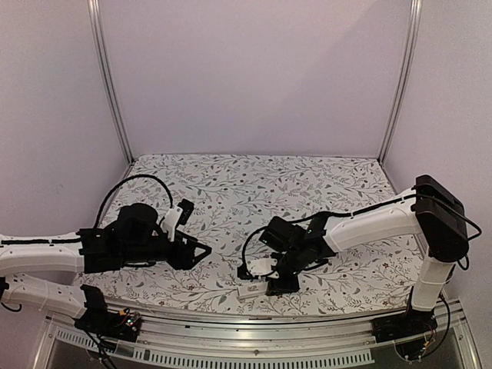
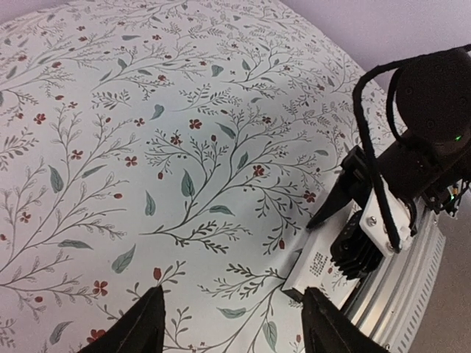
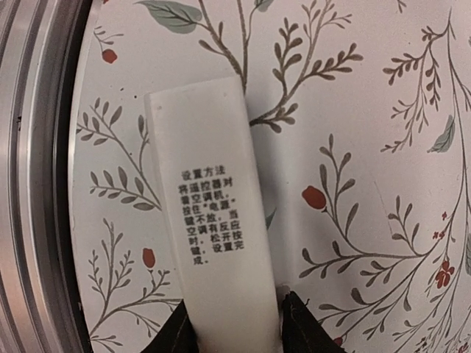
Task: Load the batteries into the remote control
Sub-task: Pick up the remote control from the center of the board.
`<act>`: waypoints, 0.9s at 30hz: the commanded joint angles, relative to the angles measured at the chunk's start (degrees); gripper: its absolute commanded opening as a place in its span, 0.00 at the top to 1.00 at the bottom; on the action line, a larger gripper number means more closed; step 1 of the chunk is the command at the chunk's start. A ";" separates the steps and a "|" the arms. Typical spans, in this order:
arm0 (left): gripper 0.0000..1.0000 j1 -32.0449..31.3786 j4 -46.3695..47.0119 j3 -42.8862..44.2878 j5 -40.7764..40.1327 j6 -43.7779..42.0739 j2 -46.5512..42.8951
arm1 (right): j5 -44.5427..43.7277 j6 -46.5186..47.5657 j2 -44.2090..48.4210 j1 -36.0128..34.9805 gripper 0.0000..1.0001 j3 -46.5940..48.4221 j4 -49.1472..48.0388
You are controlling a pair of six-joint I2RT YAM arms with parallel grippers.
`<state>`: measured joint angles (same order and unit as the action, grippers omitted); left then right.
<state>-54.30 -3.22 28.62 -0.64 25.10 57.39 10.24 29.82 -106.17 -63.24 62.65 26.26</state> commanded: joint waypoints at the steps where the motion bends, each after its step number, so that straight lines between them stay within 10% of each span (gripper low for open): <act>1: 0.37 0.99 2.00 0.24 0.21 -0.35 -1.51 | -0.42 0.72 0.80 0.40 0.65 -1.60 2.85; 15: 0.34 -0.42 21.86 -13.58 -5.21 -0.24 -15.26 | 3.17 2.60 10.00 2.06 0.78 0.99 4.32; 27: 0.15 -14.69 46.02 -17.99 2.11 -30.70 -11.48 | 4.48 6.24 16.93 1.39 0.78 22.22 23.42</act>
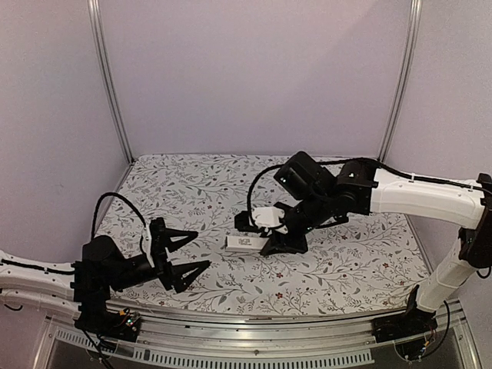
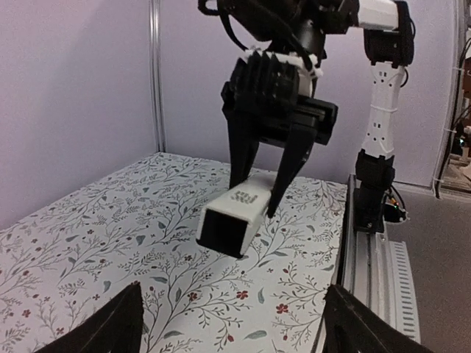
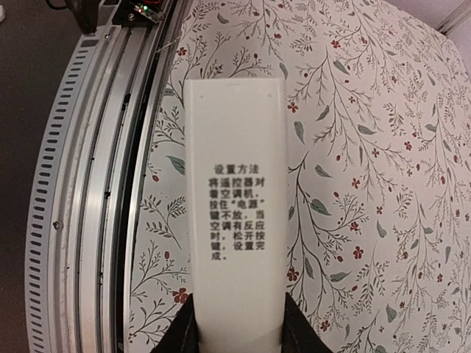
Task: Load the batteries into the remote control
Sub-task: Pick up the remote control from the center of the board, then pass from the right arm to the left
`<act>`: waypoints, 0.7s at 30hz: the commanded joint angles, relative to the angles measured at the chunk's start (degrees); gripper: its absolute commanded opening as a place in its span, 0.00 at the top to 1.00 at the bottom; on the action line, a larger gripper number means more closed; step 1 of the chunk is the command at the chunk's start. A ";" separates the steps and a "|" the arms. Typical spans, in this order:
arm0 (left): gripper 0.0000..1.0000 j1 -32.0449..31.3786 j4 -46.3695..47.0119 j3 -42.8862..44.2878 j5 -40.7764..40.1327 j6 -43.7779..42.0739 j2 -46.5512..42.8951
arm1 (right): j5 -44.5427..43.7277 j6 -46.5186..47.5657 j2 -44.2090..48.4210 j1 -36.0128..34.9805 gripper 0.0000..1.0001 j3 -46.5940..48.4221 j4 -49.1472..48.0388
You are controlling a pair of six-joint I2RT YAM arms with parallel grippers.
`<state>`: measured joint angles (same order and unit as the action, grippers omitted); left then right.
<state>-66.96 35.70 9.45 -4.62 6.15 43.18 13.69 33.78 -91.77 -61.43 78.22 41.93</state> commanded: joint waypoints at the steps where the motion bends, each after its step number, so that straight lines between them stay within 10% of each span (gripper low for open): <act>1: 0.15 -2.06 8.67 0.81 7.77 -11.84 3.08 | 0.85 2.90 2.43 -0.84 0.78 8.36 8.57; 21: 0.18 -2.17 28.37 8.14 18.47 -13.63 17.33 | -0.69 8.50 -4.67 -8.16 0.78 26.02 15.89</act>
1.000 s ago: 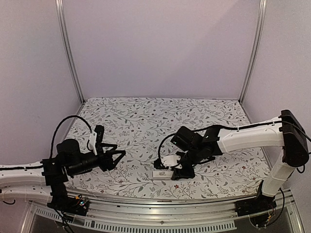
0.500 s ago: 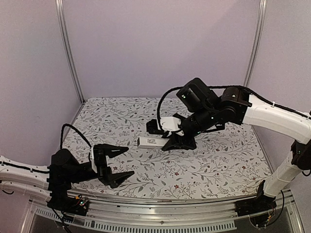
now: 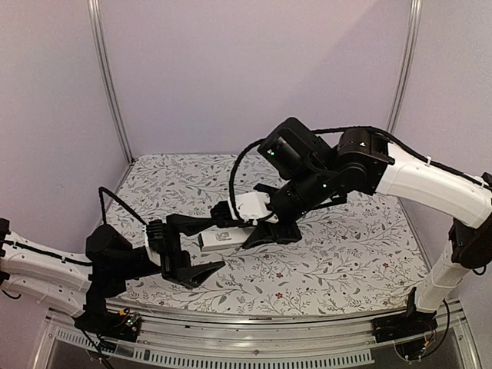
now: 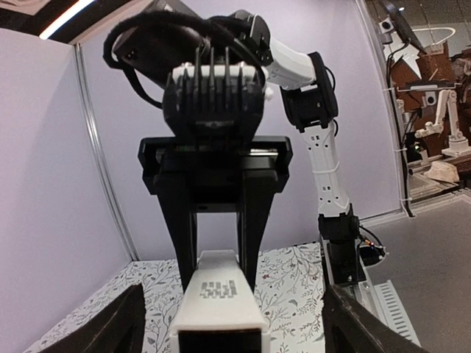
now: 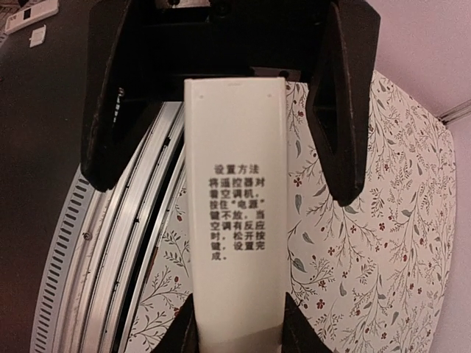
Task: Load the batteries into the remote control
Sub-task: Pass from the right arm to the left
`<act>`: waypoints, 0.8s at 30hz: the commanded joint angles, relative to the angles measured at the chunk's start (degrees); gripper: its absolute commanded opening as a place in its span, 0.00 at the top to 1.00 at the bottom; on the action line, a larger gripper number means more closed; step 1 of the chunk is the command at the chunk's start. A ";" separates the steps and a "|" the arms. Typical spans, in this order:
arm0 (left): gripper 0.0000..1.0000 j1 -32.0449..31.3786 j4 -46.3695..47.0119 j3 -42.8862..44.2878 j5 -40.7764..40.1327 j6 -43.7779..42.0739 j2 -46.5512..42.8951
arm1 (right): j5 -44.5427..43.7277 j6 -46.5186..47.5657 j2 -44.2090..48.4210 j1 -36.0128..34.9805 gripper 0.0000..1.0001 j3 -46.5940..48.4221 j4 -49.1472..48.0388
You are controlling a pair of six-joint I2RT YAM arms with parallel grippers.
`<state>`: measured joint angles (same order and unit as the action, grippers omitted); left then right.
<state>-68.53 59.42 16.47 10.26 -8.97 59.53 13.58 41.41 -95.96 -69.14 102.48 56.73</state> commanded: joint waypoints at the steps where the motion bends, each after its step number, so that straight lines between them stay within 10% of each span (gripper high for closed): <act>1: 0.21 -0.56 5.34 0.90 3.89 1.80 1.21 | -0.58 0.87 -0.49 -0.45 0.79 1.74 1.11; 5: 0.40 -0.61 3.77 1.33 4.04 1.62 1.37 | -0.49 0.78 -0.51 -0.47 0.79 1.76 0.80; 24: 0.41 -0.55 -1.59 1.12 -1.38 1.55 1.02 | -0.49 1.48 -0.19 -0.53 0.80 2.11 0.48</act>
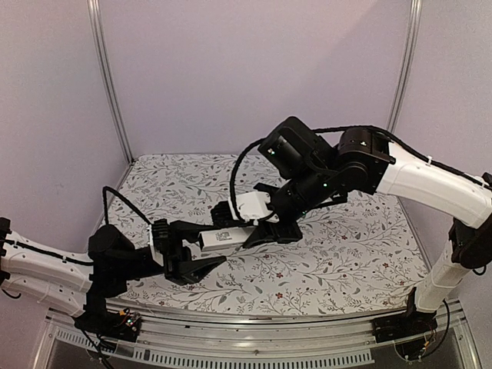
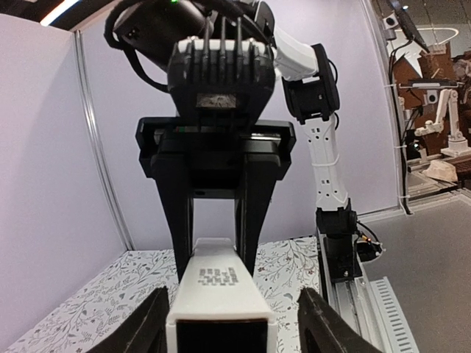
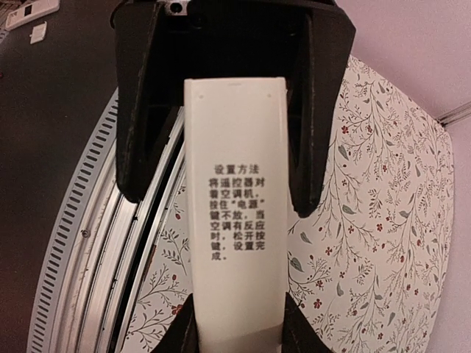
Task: Load the batteries into the remote control
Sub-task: Pass from the right arm to the left
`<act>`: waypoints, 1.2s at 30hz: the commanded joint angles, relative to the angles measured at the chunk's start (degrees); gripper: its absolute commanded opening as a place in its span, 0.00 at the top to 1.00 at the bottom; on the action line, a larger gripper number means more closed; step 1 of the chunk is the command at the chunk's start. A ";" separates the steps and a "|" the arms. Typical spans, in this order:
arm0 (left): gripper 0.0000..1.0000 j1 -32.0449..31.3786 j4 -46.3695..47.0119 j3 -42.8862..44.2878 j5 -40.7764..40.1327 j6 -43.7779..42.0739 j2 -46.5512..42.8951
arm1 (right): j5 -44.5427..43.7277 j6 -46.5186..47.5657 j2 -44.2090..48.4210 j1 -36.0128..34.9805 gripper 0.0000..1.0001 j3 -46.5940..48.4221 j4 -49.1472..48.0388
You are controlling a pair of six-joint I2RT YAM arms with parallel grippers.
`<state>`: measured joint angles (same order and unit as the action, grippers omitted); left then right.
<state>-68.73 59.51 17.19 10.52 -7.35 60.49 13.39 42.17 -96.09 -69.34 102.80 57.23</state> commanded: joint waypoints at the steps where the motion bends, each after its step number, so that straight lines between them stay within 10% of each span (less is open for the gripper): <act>1: 0.40 -0.35 -1.66 0.46 -1.84 -0.07 0.13 | -0.28 0.72 -0.06 -0.28 0.80 1.79 -0.02; 15: 1.00 -0.33 -2.00 0.72 -2.52 0.29 -0.44 | -0.34 0.91 -0.15 -0.27 0.81 1.79 -0.15; 28: 1.00 -0.36 12.86 -3.78 -9.02 -2.81 1.04 | -6.36 -19.21 2.91 -0.15 0.15 1.69 -8.98; 33: 1.00 -0.40 17.59 -4.75 -10.25 -3.96 2.00 | -3.55 -38.24 7.10 5.41 0.09 1.80 -12.26; 36: 1.00 -0.41 17.85 -4.97 -11.97 -5.37 1.89 | -6.19 -58.17 9.80 11.76 0.28 -0.65 -11.58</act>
<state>-68.73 71.70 12.97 1.61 -10.33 62.33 9.21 11.22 -91.20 -64.97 103.11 47.42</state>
